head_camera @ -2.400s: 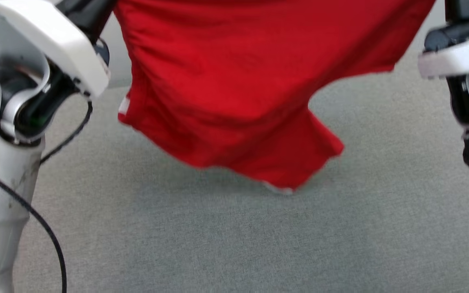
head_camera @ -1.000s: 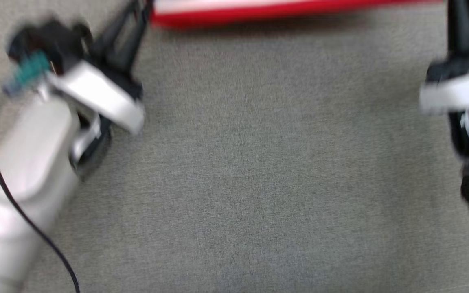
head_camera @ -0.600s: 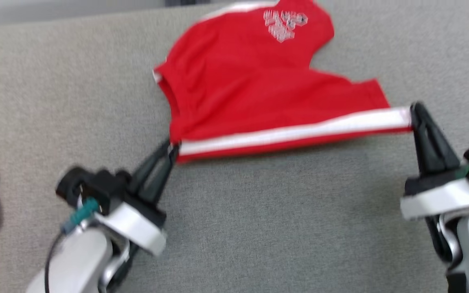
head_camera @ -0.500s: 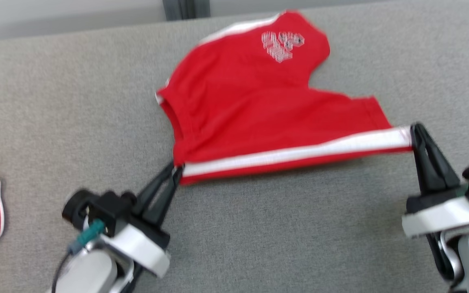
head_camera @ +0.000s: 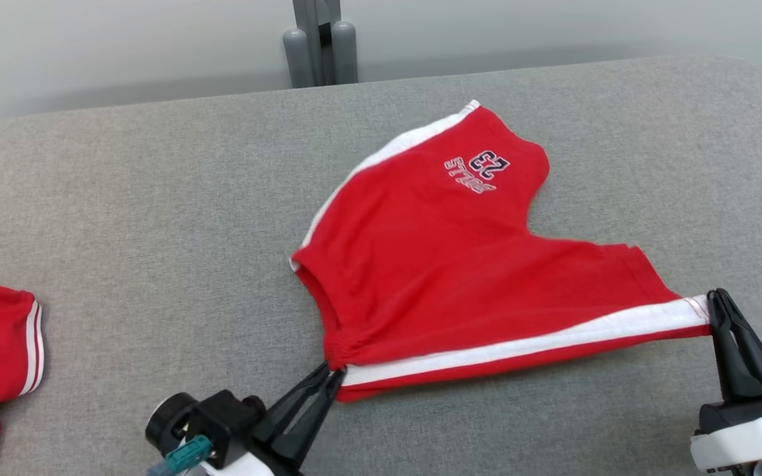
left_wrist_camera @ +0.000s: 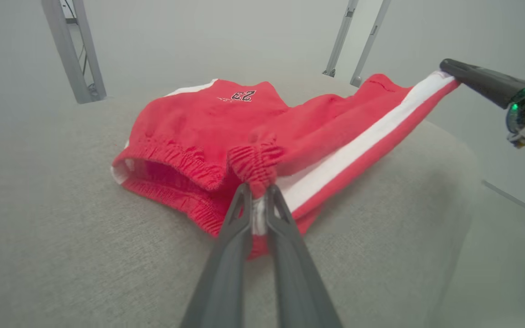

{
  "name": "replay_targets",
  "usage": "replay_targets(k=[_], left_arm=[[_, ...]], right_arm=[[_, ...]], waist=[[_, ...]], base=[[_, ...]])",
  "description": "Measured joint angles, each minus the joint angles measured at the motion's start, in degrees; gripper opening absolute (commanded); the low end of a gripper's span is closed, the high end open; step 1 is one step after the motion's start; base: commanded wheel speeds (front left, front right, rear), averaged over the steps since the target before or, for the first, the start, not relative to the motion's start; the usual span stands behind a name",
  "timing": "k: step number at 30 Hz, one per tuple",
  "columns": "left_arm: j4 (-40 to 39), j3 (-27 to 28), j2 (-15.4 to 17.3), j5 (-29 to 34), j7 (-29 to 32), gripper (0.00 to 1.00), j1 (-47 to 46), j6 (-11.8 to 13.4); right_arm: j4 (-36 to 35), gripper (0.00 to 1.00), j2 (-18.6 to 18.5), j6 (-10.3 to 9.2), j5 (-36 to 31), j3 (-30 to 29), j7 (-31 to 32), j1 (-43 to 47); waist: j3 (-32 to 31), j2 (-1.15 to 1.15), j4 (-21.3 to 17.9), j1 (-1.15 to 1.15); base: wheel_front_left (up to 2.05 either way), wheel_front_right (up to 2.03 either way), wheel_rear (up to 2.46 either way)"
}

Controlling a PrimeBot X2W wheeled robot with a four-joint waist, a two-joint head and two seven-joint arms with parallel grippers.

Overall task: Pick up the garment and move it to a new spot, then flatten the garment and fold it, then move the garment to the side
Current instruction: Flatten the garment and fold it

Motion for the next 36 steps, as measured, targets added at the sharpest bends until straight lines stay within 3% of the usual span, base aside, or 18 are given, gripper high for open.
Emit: replay_targets(k=[6,12,19,29,36], left_arm=[[-2.1,-1.3,-1.8,-3.8,5.5,0.0,-1.9,-2.2],[2.5,2.6,-8.1,-11.2,5.5,0.0,-5.8,-2.4],[8.1,7.0,-14.2,-17.6,3.9,0.0,-10.5,-2.6],[11.7,9.8,-18.6,-20.6,2.4,0.0,-17.2,-3.5],[12.6,10.7,-20.3,-21.5,1.5,0.0,-20.0,-3.7]], right_arm=[[2.5,0.0,0.8,0.0,-2.6,-2.5,0.9,-1.7],[11.2,0.0,1.4,0.0,-5.2,-0.9,4.6,-15.8],[23.5,0.0,-1.8,0.0,-6.1,3.0,4.5,-32.2],[40.5,0.0,-4.3,0.0,-7.6,10.6,1.5,-52.4],[47.1,0.0,-4.8,0.0,-7.6,14.9,0.4,-61.2]], waist=[[0.4,0.0,0.8,0.0],[3.0,0.0,1.5,0.0],[7.1,0.0,3.3,0.0],[14.0,0.0,7.4,0.0],[17.6,0.0,10.1,0.0]], base=[[0.0,0.0,0.0],[0.0,0.0,0.0],[0.0,0.0,0.0],[0.0,0.0,0.0],[0.0,0.0,0.0]])
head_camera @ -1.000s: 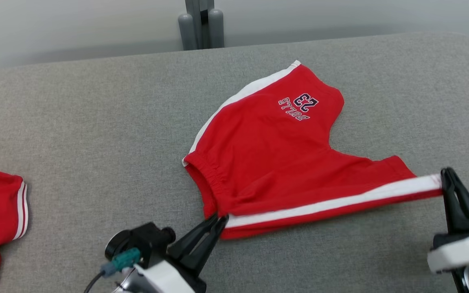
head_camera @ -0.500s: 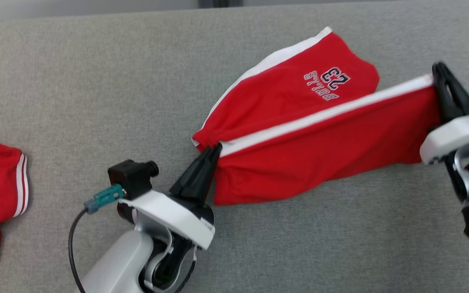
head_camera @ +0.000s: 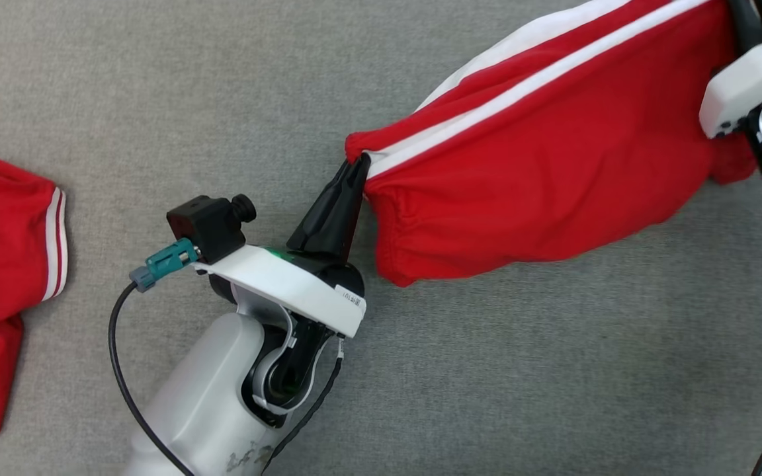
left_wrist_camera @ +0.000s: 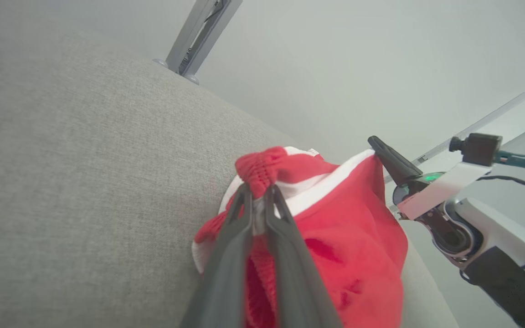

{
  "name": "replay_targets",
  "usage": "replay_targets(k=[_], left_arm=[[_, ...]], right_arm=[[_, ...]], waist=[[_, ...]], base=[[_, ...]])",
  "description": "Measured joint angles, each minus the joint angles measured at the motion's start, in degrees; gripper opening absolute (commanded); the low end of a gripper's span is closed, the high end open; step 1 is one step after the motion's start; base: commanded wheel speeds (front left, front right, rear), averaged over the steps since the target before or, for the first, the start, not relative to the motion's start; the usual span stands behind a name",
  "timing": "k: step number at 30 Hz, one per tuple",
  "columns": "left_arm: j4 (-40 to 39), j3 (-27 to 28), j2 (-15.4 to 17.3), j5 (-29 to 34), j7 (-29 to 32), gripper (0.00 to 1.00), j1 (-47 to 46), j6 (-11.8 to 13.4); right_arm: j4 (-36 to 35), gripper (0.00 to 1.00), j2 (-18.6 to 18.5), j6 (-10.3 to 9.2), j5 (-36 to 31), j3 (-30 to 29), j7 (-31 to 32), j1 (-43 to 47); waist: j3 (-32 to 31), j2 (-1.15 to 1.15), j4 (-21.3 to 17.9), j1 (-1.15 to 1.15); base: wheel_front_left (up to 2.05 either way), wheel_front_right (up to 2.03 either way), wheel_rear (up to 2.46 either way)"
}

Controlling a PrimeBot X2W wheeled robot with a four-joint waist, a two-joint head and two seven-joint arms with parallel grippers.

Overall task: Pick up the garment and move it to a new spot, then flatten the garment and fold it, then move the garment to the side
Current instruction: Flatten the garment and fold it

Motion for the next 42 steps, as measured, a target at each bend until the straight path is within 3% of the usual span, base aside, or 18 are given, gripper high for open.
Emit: replay_targets(k=[16,17,18,19,20,21,22,28,36,42], left_arm=[[5.9,-0.6,-2.6,-1.4,-2.5,0.0,-7.8,-2.2],[6.4,-0.7,-2.7,-1.3,-2.8,0.05,-8.1,-2.2],[6.9,-0.8,-2.7,-1.3,-3.0,0.24,-8.4,-2.2],[7.4,-0.9,-2.7,-1.3,-3.0,0.35,-8.8,-2.2],[7.8,-1.1,-2.7,-1.1,-3.1,0.45,-9.0,-2.2],[8.2,-1.1,-2.7,-0.8,-3.4,0.67,-9.1,-2.2],[8.5,-1.2,-2.7,-0.6,-3.5,0.99,-9.1,-2.2],[8.5,-1.4,-0.5,3.9,-5.5,1.0,-7.3,0.6],[3.3,-2.2,4.6,15.1,-7.0,1.0,0.0,8.0],[-4.2,1.5,5.4,23.1,-7.3,1.0,8.0,12.5]], right_arm=[[9.6,0.02,-1.6,0.0,-0.6,2.9,-0.3,-9.9],[9.9,0.14,-1.5,0.0,-0.5,3.0,-0.3,-10.0],[10.1,0.36,-1.3,0.0,-0.5,3.2,-0.3,-10.1],[10.1,1.0,-1.1,0.0,-0.5,3.2,-0.3,-10.1],[9.8,1.0,-1.0,0.0,-0.4,3.2,-0.3,-10.1],[9.1,1.0,-1.0,0.0,-0.3,3.1,-0.3,-10.1],[7.9,1.0,-0.9,0.0,-0.2,2.9,-0.3,-10.0],[-0.4,1.0,0.2,0.0,0.8,1.4,-0.4,-5.5],[-10.5,1.0,2.1,0.0,3.3,-0.2,-0.4,6.0],[-15.6,1.0,3.4,0.0,5.0,-1.1,-0.4,14.9]], waist=[[5.8,0.0,5.1,0.0],[5.8,0.0,5.1,0.0],[5.8,0.0,5.0,0.0],[5.7,0.0,4.8,0.0],[5.7,0.0,4.7,0.0],[5.5,0.0,4.5,0.0],[5.4,0.0,4.3,0.0],[3.2,0.0,3.0,0.0],[-2.3,0.0,1.6,0.0],[-7.3,0.0,1.4,0.0]], base=[[0.0,0.0,0.0],[0.0,0.0,0.0],[0.0,0.0,0.0],[0.0,0.0,0.0],[0.0,0.0,0.0],[0.0,0.0,0.0],[0.0,0.0,0.0],[0.0,0.0,0.0],[0.0,0.0,0.0],[0.0,0.0,0.0]])
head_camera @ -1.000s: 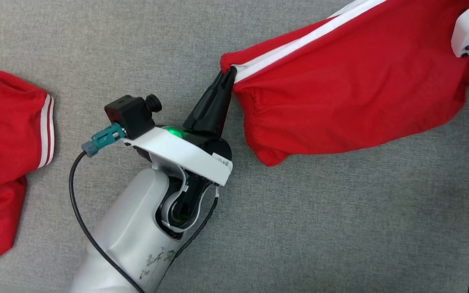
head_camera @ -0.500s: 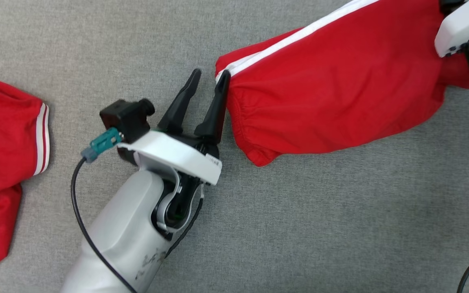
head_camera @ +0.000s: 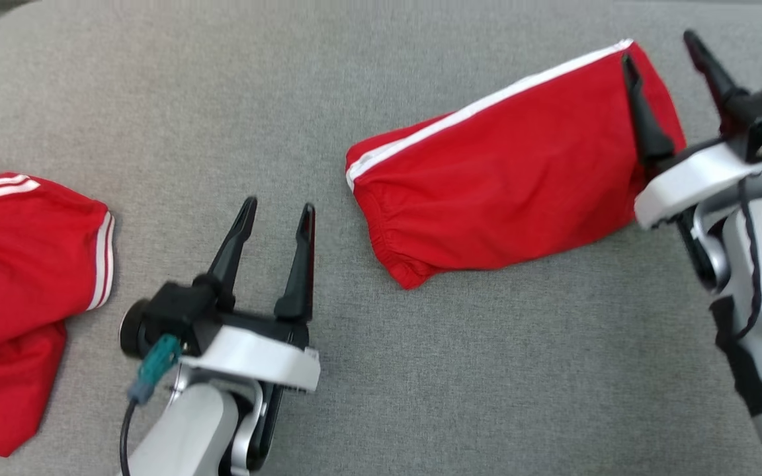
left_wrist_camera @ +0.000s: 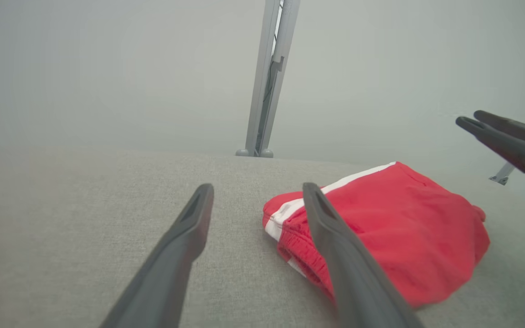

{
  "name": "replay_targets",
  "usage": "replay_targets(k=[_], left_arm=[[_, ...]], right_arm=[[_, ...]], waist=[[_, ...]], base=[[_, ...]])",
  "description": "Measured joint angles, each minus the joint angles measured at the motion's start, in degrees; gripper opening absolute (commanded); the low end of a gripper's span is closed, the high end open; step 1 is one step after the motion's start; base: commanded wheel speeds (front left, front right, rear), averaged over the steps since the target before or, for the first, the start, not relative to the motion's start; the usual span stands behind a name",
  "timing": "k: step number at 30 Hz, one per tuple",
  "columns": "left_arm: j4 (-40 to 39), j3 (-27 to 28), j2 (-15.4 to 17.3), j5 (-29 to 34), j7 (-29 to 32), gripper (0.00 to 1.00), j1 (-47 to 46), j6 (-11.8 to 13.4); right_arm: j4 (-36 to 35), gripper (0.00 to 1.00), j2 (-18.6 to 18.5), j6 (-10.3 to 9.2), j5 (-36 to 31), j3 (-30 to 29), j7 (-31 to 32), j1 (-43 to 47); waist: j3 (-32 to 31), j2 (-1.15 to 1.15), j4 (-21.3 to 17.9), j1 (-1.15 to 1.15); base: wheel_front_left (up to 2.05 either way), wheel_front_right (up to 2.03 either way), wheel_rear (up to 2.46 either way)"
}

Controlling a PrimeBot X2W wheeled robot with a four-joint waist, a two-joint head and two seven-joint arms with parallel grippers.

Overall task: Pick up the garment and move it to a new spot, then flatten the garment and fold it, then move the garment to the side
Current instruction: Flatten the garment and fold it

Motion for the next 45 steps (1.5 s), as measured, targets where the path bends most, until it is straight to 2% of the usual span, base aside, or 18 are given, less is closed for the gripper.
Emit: replay_targets(k=[7,15,19,22,27,35,45], left_arm=[[-5.4,2.9,-0.2,10.1,0.0,1.0,9.4,1.1],[-7.6,6.2,-2.1,14.6,0.0,1.0,16.7,1.2],[-8.1,7.1,-3.6,15.7,0.0,1.0,19.0,0.3],[-8.1,7.0,-4.9,17.0,0.0,1.0,19.8,-1.3],[-8.8,7.9,-5.6,18.7,0.0,1.0,19.7,-2.4],[-8.7,8.6,-6.7,20.6,0.0,1.0,18.5,-4.6],[-8.4,7.7,-7.7,22.1,0.0,1.0,16.7,-6.2]], right_arm=[[-3.4,1.0,2.5,0.0,2.0,-0.4,0.0,9.4],[-5.9,1.0,4.4,-0.01,5.9,-2.6,0.0,18.6],[-5.7,1.0,4.4,0.0,8.0,-4.3,0.0,21.3],[-3.1,1.0,4.5,0.0,11.1,-6.2,0.0,22.1],[1.7,1.0,3.8,-0.01,18.8,-8.9,0.0,19.9],[10.9,1.0,-0.3,-0.01,31.0,-7.5,4.3,12.2],[19.3,1.0,-3.9,-0.01,36.5,-3.8,8.6,4.6]], waist=[[-5.3,0.0,-0.4,0.0],[-9.4,0.0,0.2,0.0],[-10.2,0.0,0.8,0.0],[-10.1,0.0,0.8,0.0],[-9.1,0.0,1.0,0.0],[-6.3,0.0,2.7,0.0],[-2.3,0.0,6.0,0.0]], base=[[0.0,0.0,0.0],[0.0,0.0,0.0],[0.0,0.0,0.0],[0.0,0.0,0.0],[0.0,0.0,0.0],[0.0,0.0,0.0],[0.0,0.0,0.0]])
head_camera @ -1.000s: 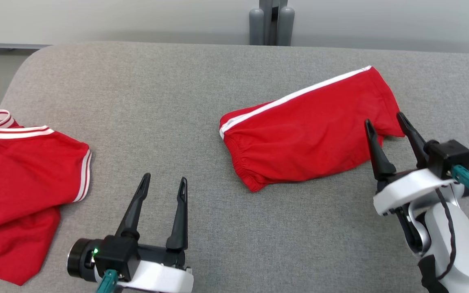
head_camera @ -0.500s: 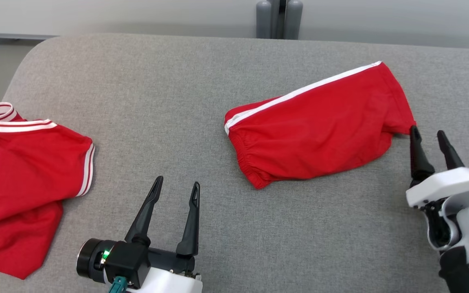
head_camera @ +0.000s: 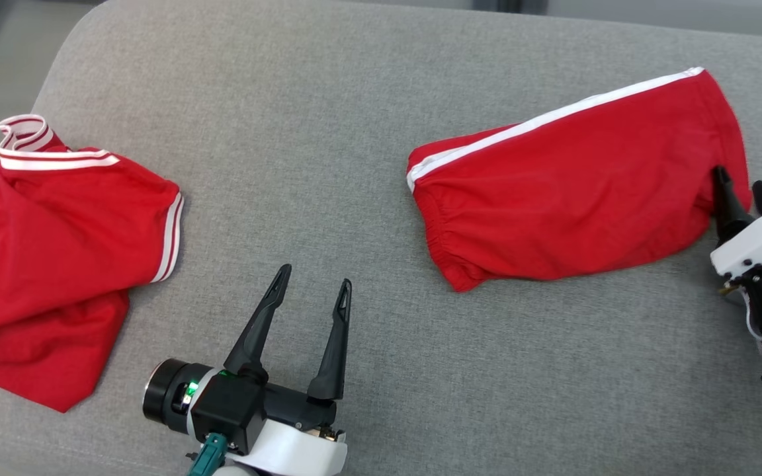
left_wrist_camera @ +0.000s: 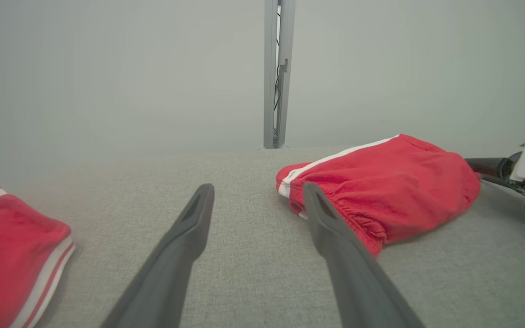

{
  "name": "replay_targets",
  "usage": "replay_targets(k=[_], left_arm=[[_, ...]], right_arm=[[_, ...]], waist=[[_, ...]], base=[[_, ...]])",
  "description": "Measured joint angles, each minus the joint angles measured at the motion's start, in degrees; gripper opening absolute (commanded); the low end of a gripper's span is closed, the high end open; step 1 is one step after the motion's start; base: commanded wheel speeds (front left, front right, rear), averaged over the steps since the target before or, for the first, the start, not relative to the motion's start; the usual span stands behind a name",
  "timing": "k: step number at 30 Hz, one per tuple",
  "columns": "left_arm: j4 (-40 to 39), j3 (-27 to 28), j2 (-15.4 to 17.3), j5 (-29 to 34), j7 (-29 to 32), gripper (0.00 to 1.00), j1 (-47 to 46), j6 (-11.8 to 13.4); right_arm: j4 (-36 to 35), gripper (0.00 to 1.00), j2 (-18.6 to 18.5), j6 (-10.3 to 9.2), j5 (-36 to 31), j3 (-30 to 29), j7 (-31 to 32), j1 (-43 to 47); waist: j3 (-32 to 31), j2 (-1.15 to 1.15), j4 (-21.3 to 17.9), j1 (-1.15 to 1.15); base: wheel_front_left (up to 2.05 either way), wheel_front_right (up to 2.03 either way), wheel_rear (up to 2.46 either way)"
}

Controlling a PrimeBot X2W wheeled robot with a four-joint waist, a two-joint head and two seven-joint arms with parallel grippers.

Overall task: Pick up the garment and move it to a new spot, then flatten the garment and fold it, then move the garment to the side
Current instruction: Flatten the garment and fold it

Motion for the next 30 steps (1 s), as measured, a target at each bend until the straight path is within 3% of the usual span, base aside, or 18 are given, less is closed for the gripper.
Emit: replay_targets(k=[3,5,6,7,8,17,30], left_arm=[[0.3,-0.3,-0.3,0.3,0.0,1.0,-0.7,-0.4],[0.4,-0.5,-0.4,0.5,0.0,1.0,-0.9,-0.6],[0.5,-0.5,-0.5,0.5,0.0,1.0,-1.0,-0.7],[0.5,-0.5,-0.5,0.5,0.0,1.0,-1.2,-0.8],[0.6,-0.6,-0.6,0.5,0.0,1.0,-1.4,-0.8],[1.3,-0.4,-0.8,0.7,0.0,1.0,-1.4,-0.7],[1.7,0.8,-0.9,1.8,0.0,1.0,-0.7,-1.4]], right_arm=[[2.7,1.0,-0.8,-0.01,1.6,0.3,0.3,-2.4],[4.5,0.47,-1.2,-0.01,2.4,0.3,0.3,-3.9],[5.2,0.31,-1.4,-0.01,2.9,0.3,0.4,-4.6],[5.7,0.04,-1.6,-0.01,3.2,0.5,0.4,-5.1],[6.1,0.0,-1.8,-0.01,3.3,0.8,0.2,-5.5],[5.5,0.0,-1.6,0.01,7.3,3.6,-2.3,-4.1],[-2.3,0.0,-4.8,0.0,15.2,6.5,-5.6,4.8]], waist=[[1.1,0.0,1.1,0.0],[1.7,0.0,1.8,0.0],[2.0,0.0,2.0,0.0],[2.2,0.0,2.3,0.0],[2.3,0.0,2.5,0.0],[1.0,0.0,1.3,0.0],[-2.3,0.0,-6.0,0.0]], base=[[0.0,0.0,0.0],[0.0,0.0,0.0],[0.0,0.0,0.0],[0.0,0.0,0.0],[0.0,0.0,0.0],[0.0,0.0,0.0],[0.0,0.0,0.0]])
